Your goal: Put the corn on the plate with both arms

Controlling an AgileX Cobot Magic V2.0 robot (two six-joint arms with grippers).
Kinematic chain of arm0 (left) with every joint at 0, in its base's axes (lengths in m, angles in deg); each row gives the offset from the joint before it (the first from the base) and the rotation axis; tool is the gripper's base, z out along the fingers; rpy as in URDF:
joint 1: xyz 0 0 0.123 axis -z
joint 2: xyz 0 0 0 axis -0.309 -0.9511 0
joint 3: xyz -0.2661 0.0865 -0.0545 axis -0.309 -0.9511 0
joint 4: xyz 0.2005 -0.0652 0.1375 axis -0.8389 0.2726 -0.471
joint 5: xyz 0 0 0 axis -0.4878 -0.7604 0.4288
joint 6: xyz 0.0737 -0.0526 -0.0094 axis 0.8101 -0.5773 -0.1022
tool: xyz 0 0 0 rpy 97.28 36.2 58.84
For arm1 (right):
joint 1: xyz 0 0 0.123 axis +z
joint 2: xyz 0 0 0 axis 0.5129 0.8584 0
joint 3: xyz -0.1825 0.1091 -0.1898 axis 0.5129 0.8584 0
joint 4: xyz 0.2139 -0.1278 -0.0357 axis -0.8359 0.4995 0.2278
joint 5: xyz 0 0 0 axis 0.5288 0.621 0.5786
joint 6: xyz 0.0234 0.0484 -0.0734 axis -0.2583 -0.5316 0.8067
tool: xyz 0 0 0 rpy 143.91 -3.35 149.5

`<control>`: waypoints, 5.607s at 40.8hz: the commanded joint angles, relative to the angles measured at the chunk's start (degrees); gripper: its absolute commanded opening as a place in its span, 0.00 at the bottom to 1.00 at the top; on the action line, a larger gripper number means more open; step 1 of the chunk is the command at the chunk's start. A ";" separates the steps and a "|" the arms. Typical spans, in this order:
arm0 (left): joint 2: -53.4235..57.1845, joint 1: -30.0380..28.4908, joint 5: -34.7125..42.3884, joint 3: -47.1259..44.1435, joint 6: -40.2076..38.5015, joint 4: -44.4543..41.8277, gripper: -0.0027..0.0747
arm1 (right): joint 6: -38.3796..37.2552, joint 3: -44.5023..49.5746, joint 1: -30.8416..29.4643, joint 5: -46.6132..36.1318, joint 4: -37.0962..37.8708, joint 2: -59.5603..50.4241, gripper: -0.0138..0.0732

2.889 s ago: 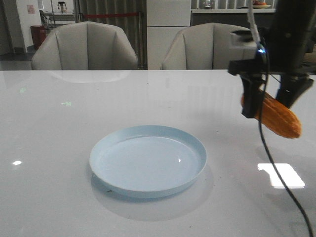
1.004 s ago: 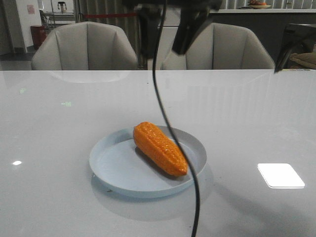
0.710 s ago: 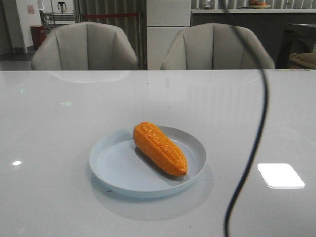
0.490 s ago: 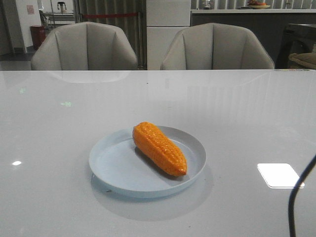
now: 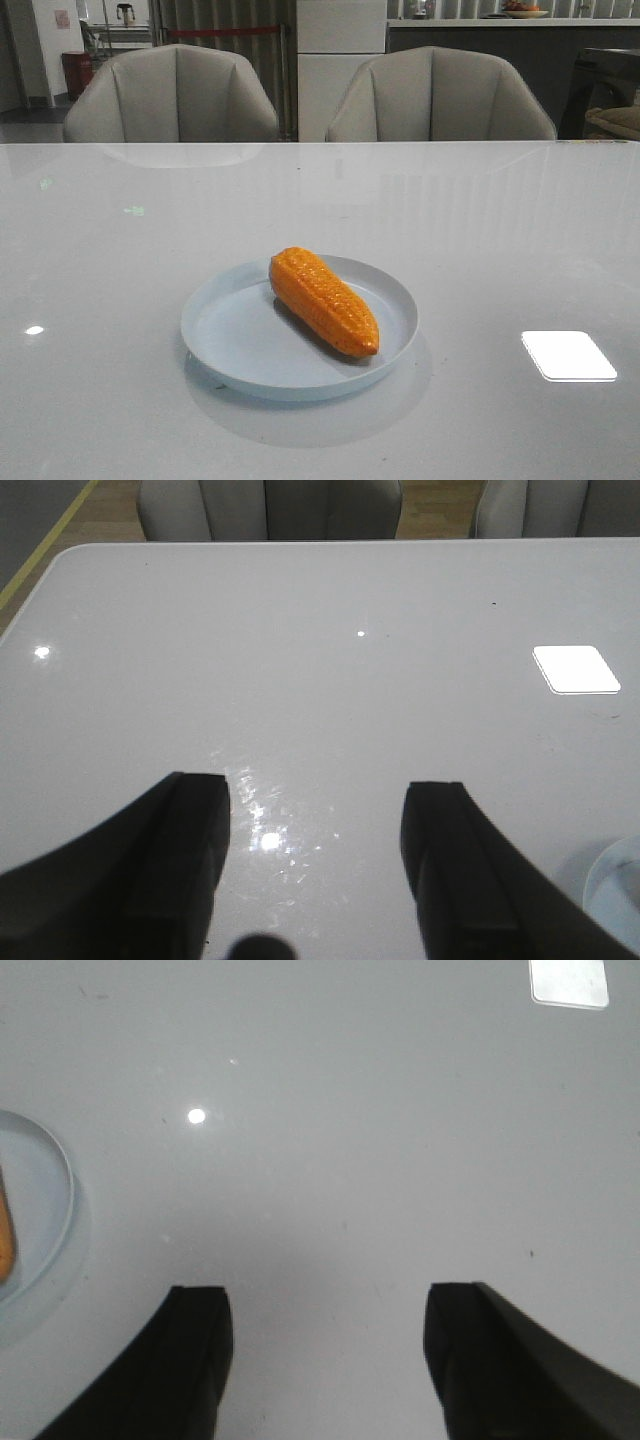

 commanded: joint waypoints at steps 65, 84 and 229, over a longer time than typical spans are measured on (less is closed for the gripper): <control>0.60 0.33 4.18 1.59 -0.15 0.21 0.59 | -0.69 6.75 -1.83 -5.72 1.48 -10.75 0.24; 0.60 0.33 4.18 1.59 -0.15 0.21 0.59 | -0.69 18.74 -1.83 -28.93 -6.37 -22.94 0.24; 51.21 0.33 17.94 -43.79 -6.74 -11.66 0.16 | -0.69 52.85 -2.10 -46.99 -6.62 -50.45 0.24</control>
